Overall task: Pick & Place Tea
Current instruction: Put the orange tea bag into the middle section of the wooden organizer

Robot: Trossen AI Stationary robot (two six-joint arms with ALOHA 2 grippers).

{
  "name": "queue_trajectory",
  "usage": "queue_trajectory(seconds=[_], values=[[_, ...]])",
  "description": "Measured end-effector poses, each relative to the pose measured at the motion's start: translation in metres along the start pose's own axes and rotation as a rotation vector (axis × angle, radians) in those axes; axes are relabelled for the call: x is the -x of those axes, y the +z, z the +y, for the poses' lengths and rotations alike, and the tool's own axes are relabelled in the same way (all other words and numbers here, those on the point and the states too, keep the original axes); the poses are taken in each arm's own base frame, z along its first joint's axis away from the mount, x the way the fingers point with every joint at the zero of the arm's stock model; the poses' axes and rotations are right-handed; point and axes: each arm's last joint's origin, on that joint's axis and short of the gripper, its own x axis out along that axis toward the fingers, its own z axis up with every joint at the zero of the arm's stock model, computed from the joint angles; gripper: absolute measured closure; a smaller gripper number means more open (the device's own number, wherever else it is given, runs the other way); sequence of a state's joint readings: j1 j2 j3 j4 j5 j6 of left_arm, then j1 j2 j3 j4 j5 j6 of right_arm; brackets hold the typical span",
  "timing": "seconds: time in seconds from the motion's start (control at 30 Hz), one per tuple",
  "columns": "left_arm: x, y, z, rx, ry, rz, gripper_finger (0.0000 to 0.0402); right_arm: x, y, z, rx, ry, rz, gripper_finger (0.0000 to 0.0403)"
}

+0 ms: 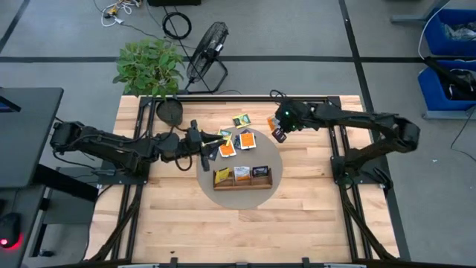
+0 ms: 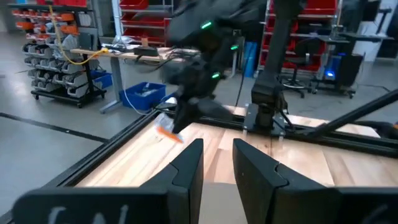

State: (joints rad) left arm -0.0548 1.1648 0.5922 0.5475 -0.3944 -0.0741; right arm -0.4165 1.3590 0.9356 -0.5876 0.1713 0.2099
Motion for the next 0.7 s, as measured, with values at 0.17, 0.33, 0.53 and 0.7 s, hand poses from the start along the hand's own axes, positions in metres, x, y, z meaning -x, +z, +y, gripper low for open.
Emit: queue_trajectory(seconds=[0.17, 0.33, 0.53, 0.7], values=[[-0.002, 0.001, 0.005, 0.038, 0.020, -0.004, 0.0310, 0.026, 0.000, 0.031, 0.136, -0.010, -0.149, 0.0402], [-0.004, 0.001, 0.011, 0.094, 0.048, -0.007, 0.0310, 0.043, 0.014, 0.064, 0.260, -0.083, -0.238, 0.0403], [-0.005, 0.001, 0.016, 0.170, 0.066, -0.012, 0.0310, 0.052, 0.034, 0.101, 0.498, -0.164, -0.272, 0.0403], [-0.007, 0.002, 0.020, 0.219, 0.051, -0.011, 0.0310, 0.047, 0.043, 0.135, 0.702, -0.197, -0.278, 0.0403]])
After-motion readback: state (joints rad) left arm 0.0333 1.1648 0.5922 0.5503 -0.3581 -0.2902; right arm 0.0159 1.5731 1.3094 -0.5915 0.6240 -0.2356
